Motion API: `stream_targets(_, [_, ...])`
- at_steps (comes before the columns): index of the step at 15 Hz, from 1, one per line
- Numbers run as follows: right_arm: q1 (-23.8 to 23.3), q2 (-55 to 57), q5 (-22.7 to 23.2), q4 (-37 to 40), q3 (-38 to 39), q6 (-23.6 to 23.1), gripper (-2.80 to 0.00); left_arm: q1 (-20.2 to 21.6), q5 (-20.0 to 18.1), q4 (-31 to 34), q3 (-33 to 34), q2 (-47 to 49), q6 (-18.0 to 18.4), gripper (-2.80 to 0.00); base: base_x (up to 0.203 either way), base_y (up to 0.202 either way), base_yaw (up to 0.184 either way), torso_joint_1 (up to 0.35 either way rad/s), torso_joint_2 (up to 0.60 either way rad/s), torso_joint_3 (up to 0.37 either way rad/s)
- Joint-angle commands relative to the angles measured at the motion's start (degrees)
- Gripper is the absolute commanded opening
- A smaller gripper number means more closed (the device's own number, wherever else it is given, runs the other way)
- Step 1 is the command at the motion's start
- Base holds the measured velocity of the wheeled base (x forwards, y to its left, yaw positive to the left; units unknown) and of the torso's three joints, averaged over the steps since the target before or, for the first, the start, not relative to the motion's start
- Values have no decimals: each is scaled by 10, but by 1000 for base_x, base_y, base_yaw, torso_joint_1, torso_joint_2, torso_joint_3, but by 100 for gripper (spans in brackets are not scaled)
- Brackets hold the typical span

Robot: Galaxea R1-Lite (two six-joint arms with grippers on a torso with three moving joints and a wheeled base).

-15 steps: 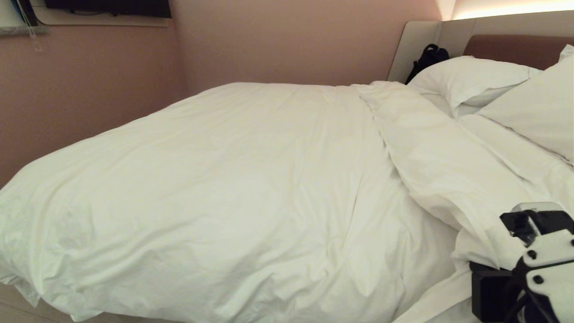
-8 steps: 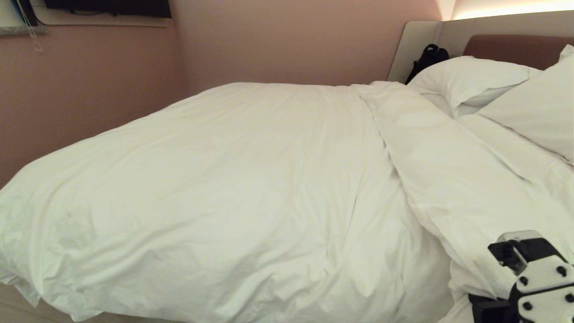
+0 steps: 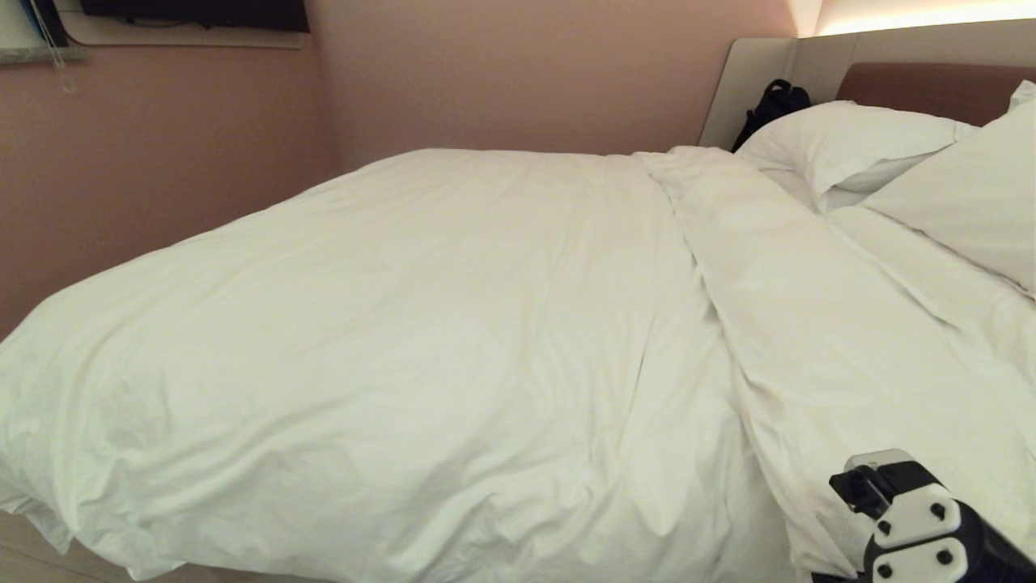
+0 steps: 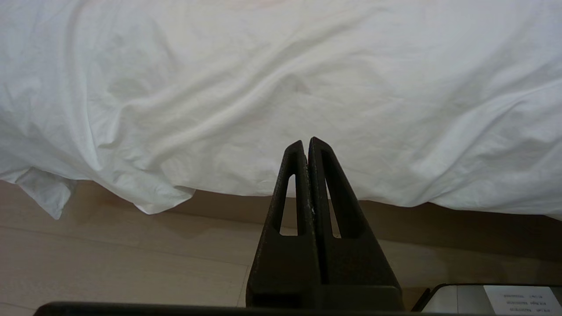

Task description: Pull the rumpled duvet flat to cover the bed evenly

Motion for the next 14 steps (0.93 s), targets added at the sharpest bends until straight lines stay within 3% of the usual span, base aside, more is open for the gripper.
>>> stream_targets(1, [2,13,3,0,-1,2,0,0,0,1,0,0,0,-280,0,0,0,0,0,0])
stream_targets(5, [68,-32,38,0,-3,-2,0,0,0,1,0,0,0,-280,0,0,0,0,0,0])
stream_targets(8, [83,-107,40,7,-13,-13,0,0,0,1,0,0,0,-280,0,0,0,0,0,0])
stream_targets(14, [17,-328,39,96,0,-31,0,0,0,1,0,0,0,-280,0,0,0,0,0,0])
